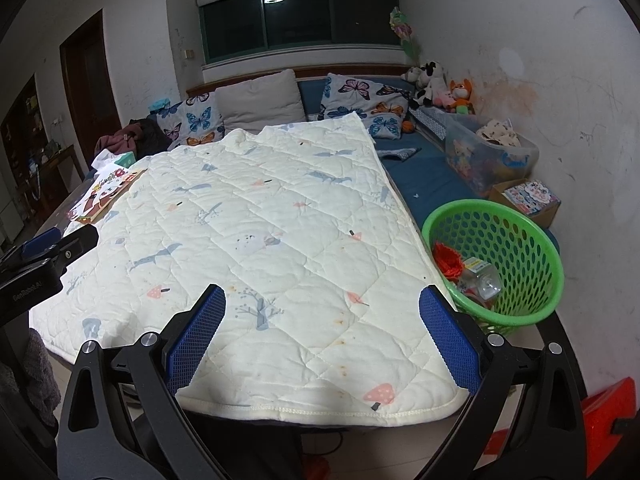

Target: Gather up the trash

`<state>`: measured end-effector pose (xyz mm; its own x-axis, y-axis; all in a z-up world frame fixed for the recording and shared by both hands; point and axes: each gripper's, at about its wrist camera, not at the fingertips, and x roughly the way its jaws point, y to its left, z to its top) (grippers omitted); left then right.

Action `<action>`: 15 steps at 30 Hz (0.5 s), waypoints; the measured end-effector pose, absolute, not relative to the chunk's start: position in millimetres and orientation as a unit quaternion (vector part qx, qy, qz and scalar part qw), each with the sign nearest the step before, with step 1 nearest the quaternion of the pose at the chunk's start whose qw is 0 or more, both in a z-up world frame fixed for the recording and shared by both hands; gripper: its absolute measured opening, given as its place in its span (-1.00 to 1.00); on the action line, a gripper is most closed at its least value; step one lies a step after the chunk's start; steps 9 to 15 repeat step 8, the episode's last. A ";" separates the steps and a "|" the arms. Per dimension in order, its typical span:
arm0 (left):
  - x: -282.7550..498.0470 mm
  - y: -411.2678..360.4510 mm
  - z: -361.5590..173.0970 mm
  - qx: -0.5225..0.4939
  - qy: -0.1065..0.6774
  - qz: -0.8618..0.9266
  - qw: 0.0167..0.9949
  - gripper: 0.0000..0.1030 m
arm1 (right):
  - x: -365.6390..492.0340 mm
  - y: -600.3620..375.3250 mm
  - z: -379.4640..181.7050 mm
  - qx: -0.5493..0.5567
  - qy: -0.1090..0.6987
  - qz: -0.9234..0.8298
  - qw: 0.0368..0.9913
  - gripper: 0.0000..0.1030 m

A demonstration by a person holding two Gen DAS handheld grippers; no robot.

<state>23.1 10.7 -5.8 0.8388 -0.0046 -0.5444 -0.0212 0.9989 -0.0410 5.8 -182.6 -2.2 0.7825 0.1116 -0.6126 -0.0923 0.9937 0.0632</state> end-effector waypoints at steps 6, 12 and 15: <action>23.8 10.2 -7.2 -0.024 0.285 0.007 0.958 0.86 | 5.9 -181.9 -3.0 0.014 0.325 0.053 0.944 0.88; 24.3 10.0 -7.5 -0.022 0.284 0.008 0.958 0.86 | 5.7 -181.9 -3.2 0.016 0.325 0.054 0.944 0.88; 24.3 10.0 -7.5 -0.022 0.284 0.008 0.958 0.86 | 5.7 -181.9 -3.2 0.016 0.325 0.054 0.944 0.88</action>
